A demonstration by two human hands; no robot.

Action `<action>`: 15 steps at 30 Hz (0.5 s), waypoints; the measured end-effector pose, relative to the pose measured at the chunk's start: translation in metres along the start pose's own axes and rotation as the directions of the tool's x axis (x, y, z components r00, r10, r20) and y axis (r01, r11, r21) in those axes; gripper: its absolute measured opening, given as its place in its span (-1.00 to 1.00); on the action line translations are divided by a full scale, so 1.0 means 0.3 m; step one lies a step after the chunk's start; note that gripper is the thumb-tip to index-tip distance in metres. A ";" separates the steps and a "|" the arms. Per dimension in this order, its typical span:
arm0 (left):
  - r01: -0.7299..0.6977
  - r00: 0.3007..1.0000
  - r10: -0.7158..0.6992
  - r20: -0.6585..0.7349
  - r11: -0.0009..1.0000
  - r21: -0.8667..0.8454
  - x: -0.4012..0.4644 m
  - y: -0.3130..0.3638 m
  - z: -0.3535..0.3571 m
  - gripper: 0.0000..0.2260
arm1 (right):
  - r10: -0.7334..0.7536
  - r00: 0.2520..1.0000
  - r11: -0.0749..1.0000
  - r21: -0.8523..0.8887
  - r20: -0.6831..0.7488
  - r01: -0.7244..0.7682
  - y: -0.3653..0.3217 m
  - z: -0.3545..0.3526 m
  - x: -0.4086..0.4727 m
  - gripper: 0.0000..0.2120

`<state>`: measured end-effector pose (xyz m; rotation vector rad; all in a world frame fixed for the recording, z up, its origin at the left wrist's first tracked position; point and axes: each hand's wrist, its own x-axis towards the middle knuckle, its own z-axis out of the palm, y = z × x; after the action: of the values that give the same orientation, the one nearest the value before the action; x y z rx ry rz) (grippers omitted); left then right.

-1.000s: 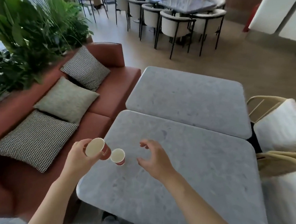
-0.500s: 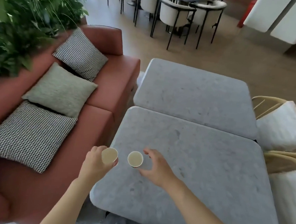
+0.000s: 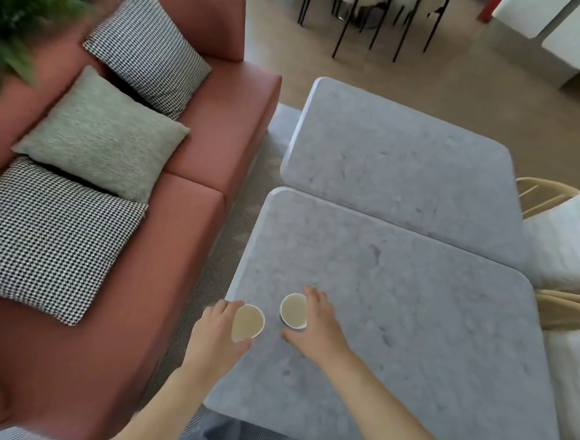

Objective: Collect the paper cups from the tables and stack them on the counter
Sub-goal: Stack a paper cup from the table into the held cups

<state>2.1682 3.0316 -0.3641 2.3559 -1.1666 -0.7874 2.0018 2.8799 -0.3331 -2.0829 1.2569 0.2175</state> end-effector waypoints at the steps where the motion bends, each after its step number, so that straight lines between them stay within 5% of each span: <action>1: -0.006 1.000 0.006 0.000 1.000 -0.010 0.002 -0.006 0.007 -0.38 | 0.018 1.000 1.000 0.002 -0.001 -0.018 0.002 0.014 0.012 0.05; 15: -0.015 1.000 0.014 -0.017 0.994 -0.111 -0.002 0.002 0.033 -0.38 | 0.062 0.994 0.996 0.069 -0.086 -0.056 0.078 0.087 0.043 -0.19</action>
<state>2.1611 3.0307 -0.3711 2.2567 -1.1028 -0.8050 1.9942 2.8801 -0.3698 -2.0190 1.3610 0.1102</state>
